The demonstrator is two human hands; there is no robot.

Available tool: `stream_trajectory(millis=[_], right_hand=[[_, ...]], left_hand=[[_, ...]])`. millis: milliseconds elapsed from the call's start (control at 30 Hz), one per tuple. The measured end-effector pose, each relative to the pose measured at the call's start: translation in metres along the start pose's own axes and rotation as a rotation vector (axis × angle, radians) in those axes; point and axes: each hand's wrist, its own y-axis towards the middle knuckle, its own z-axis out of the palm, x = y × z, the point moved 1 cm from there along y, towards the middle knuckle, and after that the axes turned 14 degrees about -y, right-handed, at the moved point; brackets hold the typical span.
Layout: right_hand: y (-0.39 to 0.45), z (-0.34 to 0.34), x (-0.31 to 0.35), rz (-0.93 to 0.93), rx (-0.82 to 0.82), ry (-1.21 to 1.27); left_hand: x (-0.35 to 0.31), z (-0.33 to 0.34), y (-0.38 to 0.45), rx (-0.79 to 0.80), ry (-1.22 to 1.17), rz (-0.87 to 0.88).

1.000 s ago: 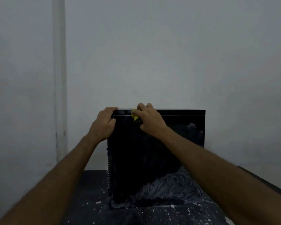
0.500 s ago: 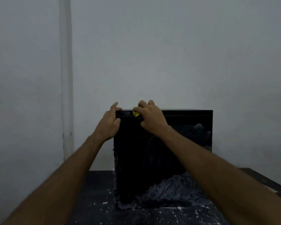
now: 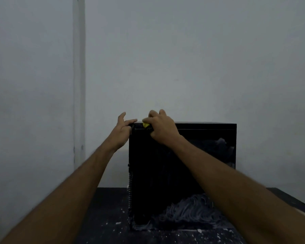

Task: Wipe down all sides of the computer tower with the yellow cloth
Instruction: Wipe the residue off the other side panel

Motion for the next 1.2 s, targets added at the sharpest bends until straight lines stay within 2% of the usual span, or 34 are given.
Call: stream_trajectory(millis=[100,167,267,333,400,500,567,667,733,833,1000,1067,1167,1200], right_hand=[[0.0,0.003,0.015,-0.144,0.045,-0.022],[0.0,0.006,0.013,-0.132,0.061,0.001],[0.004,0.006,0.015,-0.002,-0.016,0.019],[0.003,0.009,0.024,-0.088,0.007,-0.009],[0.0,0.011,0.027,-0.188,0.059,-0.018],[0.009,0.008,0.025,-0.061,0.009,0.011],[0.012,0.006,0.035,-0.064,-0.018,-0.019],[0.008,0.01,0.046,-0.239,0.059,-0.084],[0.004,0.01,0.038,-0.195,0.07,-0.053],[-0.008,0.012,0.024,-0.037,-0.01,0.144],[-0.026,0.016,0.014,0.14,-0.107,0.583],[-0.032,0.01,0.01,0.133,-0.121,0.661],[-0.044,-0.003,-0.003,0.001,-0.104,0.727],[-0.049,-0.007,-0.013,0.03,-0.079,0.781]], left_hand=[[0.005,-0.012,0.003,-0.003,-0.116,-0.095],[0.01,-0.018,0.006,-0.039,-0.186,-0.133],[0.014,-0.019,0.008,-0.195,-0.312,-0.115],[0.015,-0.021,0.007,-0.301,-0.363,-0.083],[0.017,-0.025,0.002,-0.344,-0.328,-0.04],[0.021,-0.029,-0.007,-0.4,-0.287,-0.008],[0.023,-0.027,-0.009,-0.425,-0.255,-0.007],[0.023,-0.026,-0.014,-0.415,-0.175,0.002],[0.022,-0.025,-0.024,-0.409,-0.095,0.033],[0.018,-0.013,-0.045,-0.4,-0.031,0.127],[0.006,0.039,-0.048,-0.158,-0.231,0.068],[0.002,0.058,-0.045,-0.142,-0.312,0.032],[-0.004,0.072,-0.038,-0.163,-0.473,-0.025],[-0.007,0.073,-0.036,-0.167,-0.473,-0.012]])
